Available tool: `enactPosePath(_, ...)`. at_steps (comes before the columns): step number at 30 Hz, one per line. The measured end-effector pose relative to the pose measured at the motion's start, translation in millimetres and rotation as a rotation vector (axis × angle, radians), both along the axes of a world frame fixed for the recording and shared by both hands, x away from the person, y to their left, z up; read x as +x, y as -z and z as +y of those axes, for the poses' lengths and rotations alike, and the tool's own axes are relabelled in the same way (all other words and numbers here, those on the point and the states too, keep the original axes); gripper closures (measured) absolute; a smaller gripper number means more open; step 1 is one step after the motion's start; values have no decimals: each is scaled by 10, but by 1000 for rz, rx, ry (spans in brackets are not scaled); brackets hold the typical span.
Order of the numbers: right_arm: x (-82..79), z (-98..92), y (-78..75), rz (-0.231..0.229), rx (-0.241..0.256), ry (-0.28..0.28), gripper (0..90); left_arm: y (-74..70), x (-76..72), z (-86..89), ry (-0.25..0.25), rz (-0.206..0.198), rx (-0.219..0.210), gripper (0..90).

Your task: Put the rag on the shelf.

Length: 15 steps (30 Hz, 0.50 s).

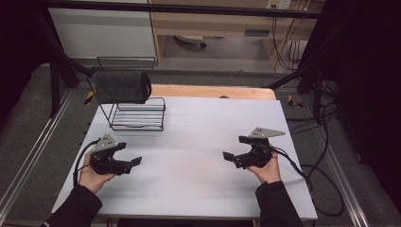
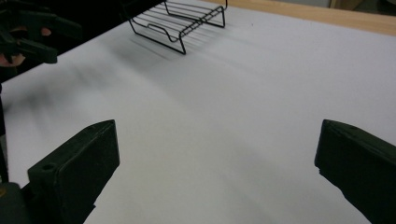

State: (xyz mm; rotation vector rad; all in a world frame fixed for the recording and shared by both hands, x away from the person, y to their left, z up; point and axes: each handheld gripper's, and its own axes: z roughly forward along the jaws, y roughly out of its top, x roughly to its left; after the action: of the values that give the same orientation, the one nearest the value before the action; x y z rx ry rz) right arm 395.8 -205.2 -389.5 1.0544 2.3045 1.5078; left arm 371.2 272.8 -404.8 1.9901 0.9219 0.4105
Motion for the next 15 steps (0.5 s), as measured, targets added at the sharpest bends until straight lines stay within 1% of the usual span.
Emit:
enactPosePath(4,-56,-150,173,15,-7,6,4,117,-25,12,7,17,6,122)
enactPosePath(7,-98,-266,276,7,-4,14,4,176,-29,19,10,21,16,123)
enactPosePath(9,-117,-337,331,6,-17,16,4,203,-34,20,14,22,17,123)
enactPosePath(12,-154,-436,414,18,-27,20,3,237,-49,21,16,23,21,123)
enactPosePath(15,-194,-525,496,40,-32,38,3,273,-57,25,19,26,30,123)
